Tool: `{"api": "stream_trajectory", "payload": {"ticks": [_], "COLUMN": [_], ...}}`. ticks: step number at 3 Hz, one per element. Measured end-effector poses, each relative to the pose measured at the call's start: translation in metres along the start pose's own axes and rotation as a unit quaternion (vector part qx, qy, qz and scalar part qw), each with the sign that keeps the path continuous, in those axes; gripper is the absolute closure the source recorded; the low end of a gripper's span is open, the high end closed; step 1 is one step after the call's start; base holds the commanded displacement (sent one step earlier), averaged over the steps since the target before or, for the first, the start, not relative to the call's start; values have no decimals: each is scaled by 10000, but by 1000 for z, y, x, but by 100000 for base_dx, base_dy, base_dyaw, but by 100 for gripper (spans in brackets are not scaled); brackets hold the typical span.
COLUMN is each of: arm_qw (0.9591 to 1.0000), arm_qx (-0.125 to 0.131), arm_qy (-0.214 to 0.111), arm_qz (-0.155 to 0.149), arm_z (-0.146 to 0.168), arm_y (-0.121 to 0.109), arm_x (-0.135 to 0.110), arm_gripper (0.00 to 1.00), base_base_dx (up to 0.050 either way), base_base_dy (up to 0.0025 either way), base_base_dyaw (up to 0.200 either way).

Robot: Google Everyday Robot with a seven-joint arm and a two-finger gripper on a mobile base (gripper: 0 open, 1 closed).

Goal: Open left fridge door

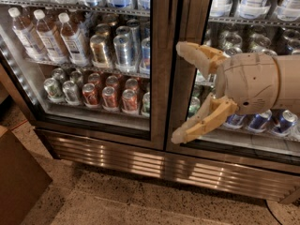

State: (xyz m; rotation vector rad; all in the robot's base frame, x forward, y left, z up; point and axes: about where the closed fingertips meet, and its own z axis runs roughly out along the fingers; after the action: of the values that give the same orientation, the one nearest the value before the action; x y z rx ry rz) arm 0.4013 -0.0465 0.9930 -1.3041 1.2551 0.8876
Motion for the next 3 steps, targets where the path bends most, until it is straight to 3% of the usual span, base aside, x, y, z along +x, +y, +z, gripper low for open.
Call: {"api": "stream_trajectory", "payload": {"ticks": [1,2,3], "arm_qw": [10000,10000,9997], "arm_qx": [-10,-40,19], "arm_qy": [9,70,246], "arm_qz": [0,-2,5], "arm_z": [2,7,14], "arm_y": [0,-4,-27], "arm_x": [-1,-6,-19], "arm_gripper": [0,0,0], "base_base_dx": [4648,0,0], "base_base_dy": [1,0,0], "base_base_dyaw": [-25,0,0]}}
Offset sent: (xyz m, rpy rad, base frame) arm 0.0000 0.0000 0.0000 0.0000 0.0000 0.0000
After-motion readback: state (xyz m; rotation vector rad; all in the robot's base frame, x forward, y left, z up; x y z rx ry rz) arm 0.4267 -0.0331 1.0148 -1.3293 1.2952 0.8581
